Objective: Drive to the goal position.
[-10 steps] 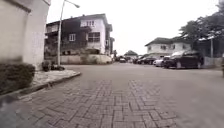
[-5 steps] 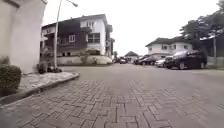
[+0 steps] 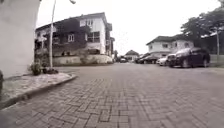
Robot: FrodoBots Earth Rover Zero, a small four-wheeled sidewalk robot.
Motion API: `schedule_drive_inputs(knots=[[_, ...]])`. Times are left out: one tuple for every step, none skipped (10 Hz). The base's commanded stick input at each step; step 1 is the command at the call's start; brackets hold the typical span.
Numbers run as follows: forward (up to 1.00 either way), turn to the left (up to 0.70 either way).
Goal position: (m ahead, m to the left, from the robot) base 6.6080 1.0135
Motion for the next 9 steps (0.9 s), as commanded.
schedule_drive_inputs(knots=[[0.7, 0.0], [0.7, 0.0], [0.7, 0.0], [0.7, 0.0], [0.7, 0.0], [0.7, 0.0], [0.7, 0.0], [0.7, 0.0], [0.7, 0.0]])
